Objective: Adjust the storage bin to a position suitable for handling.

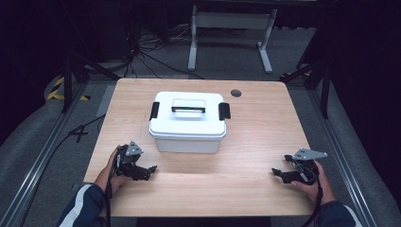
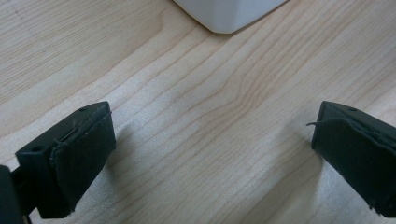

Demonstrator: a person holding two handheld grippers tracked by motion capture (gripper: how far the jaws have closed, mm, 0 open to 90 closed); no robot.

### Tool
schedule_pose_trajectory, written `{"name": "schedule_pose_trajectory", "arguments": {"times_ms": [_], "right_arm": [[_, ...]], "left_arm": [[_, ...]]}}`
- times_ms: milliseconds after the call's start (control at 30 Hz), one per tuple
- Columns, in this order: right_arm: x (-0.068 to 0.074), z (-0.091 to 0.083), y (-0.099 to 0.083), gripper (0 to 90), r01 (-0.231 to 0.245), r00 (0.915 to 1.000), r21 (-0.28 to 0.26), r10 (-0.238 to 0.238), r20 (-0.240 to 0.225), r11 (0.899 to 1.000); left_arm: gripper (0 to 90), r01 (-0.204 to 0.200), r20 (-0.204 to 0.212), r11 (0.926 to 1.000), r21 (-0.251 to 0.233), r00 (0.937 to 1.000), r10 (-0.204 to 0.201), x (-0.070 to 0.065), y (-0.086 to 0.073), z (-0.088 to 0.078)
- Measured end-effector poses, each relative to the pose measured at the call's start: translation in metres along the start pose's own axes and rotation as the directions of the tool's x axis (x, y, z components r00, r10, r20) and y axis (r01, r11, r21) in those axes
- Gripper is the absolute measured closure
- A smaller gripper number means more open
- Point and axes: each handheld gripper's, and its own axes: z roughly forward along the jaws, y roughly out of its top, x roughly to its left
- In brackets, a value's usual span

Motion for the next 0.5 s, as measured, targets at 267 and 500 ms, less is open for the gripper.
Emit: {"name": "schedule_pose_trajectory", "arguments": {"times_ms": [267, 500], "right_arm": [[-0.002, -0.002, 0.008, 22.7, 0.028, 0.9995, 0.042, -0.027, -0.016, 0.999], [0.001, -0.01, 0.02, 27.8, 0.067, 0.9974, 0.051, -0.066, -0.03, 0.996]], "left_arm": [[0.5, -0.033, 0.026, 0.9994, -0.001, 0.9991, 0.033, 0.0, -0.001, -0.001], [0.2, -0.057, 0.054, 0.9984, 0.003, 0.9969, 0.057, 0.003, 0.001, 0.0]]}}
